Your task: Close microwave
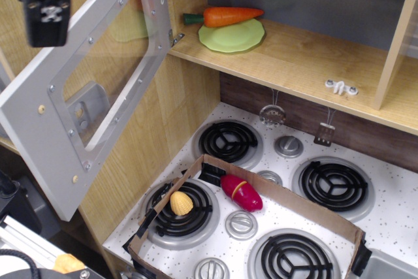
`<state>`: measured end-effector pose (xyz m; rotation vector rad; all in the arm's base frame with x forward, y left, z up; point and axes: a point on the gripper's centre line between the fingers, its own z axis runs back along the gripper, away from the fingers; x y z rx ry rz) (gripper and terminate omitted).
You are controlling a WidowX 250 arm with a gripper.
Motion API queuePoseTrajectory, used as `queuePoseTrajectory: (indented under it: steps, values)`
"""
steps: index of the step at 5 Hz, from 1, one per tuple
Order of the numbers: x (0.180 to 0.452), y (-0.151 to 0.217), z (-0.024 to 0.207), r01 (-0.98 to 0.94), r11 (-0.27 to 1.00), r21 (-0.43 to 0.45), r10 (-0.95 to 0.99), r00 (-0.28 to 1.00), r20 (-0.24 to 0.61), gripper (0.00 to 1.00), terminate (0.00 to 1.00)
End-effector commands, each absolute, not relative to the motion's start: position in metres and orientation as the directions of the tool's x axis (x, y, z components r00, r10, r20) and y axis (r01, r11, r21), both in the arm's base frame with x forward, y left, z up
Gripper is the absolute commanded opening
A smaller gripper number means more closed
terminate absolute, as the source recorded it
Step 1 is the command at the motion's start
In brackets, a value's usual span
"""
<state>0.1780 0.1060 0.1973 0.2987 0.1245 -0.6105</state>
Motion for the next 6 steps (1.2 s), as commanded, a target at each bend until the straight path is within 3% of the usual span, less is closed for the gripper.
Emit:
queuePoseTrajectory:
  steps: [1, 3, 4, 6]
  values:
    - [0.172, 0.124, 0.197, 0.676, 0.684, 0.274, -0.62, 0.737, -0.27, 1.0, 0.0]
    - [0.171, 0.141, 0.184, 0.81, 0.528, 0.256, -0.729, 0.587, -0.351, 1.0, 0.0]
    - [0.175, 0.15, 0.184, 0.854, 0.479, 0.201, -0.764, 0.519, -0.382, 1.0, 0.0]
    - [0.193, 0.138, 0.157, 0.801, 0.541, 0.257, -0.772, 0.594, -0.228, 1.0, 0.0]
